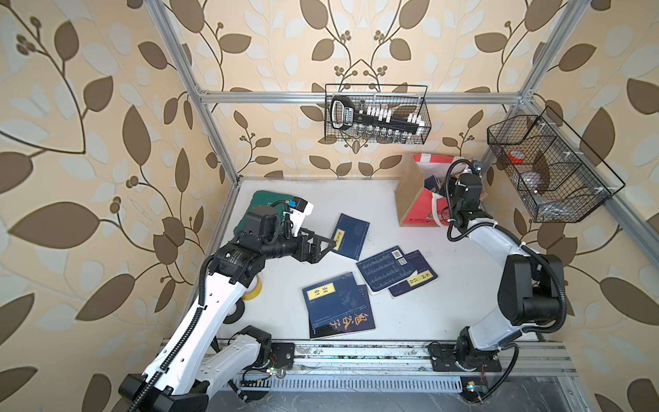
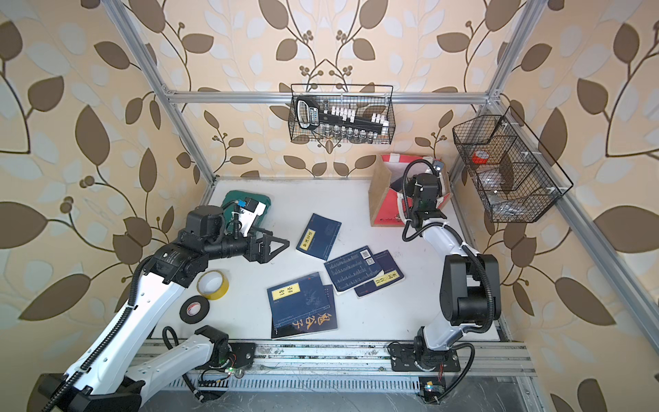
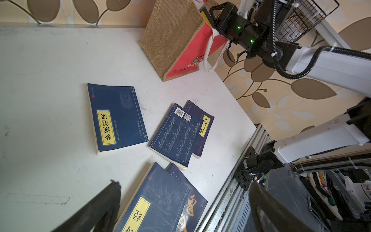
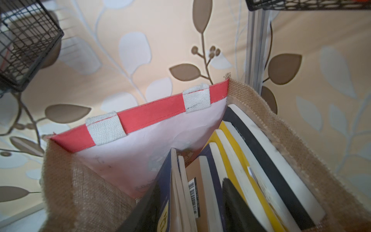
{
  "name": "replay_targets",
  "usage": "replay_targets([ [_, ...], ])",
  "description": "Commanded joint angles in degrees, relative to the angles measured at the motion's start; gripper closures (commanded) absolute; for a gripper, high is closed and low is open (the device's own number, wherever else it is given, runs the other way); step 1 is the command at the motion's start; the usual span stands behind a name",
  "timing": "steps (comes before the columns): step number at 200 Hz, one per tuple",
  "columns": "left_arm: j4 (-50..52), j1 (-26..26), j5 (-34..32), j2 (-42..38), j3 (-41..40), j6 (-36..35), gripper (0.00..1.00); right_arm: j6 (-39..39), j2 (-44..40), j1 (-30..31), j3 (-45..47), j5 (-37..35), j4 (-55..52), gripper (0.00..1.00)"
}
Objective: Put the books into the canvas bag
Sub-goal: Place the book in the canvas bag, then pick up the book from the book.
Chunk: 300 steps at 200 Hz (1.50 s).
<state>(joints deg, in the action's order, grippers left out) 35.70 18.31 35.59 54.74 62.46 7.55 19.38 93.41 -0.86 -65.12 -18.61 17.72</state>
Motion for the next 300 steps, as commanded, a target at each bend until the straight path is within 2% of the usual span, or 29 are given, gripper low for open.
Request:
replay_targets([
  [1, -1.82, -0.64, 1.35, -0.07, -0.13, 0.00, 0.01, -0.12, -0.59, -0.50, -0.13, 0.14, 0.38, 0.43],
  [34, -1.78, -1.06, -1.82, 1.01, 0.02, 1.09, 0.01, -1.61, -3.16, -0.59, -2.95, 3.50, -2.22, 0.25],
  [67, -1.31, -2.26, -2.47, 3.47, 0.62, 2.62, 0.01, -0.45, -8.19, -0.15, -3.10, 7.30, -6.57, 0.12],
  [101, -0.86, -2.48, -4.03, 5.48, 0.61, 4.45, 0.01, -0.03, -16.70, 3.77, 2.05, 8.59, -9.21, 0.10],
  [118, -0.60, -2.48, -5.12, 6.48, -0.34, 6.86, 0.01, -0.48, -21.37, 8.24, 5.71, 9.25, -10.82, 0.10],
  [151, -0.84, -2.40, -8.79, 6.84, -5.71, 16.41, 0.01, -4.59, -29.05, 21.68, 11.48, 9.65, -16.64, 0.09],
  [183, -0.80, -2.31, -16.95, 2.39, -12.70, 22.45, 0.01, -5.23, -33.07, 32.38, 17.40, 16.46, -19.63, 0.09],
  [205, 0.54, -2.22, -22.06, -0.24, -16.08, 26.35, 0.01, -4.17, -30.14, 36.44, 19.21, 27.36, -20.80, 0.09],
  [224, 1.39, -2.22, -24.80, -1.32, -19.14, 30.29, 0.01, -2.82, -23.79, 39.73, 19.51, 34.74, -20.61, 0.09],
  [252, -0.15, -2.22, -25.31, -1.77, -24.13, 34.84, 0.01, -2.33, -14.57, 44.90, 17.77, 37.19, -21.05, 0.09],
  [272, -1.69, -2.22, -25.11, -1.85, -27.52, 36.76, 0.01, -1.20, -8.15, 45.43, 16.12, 40.45, -21.85, 0.09],
  [300, -5.71, -2.06, -23.06, -1.27, -31.84, 38.06, 0.01, -0.44, -3.06, 45.51, 16.07, 41.11, -22.02, 0.09],
])
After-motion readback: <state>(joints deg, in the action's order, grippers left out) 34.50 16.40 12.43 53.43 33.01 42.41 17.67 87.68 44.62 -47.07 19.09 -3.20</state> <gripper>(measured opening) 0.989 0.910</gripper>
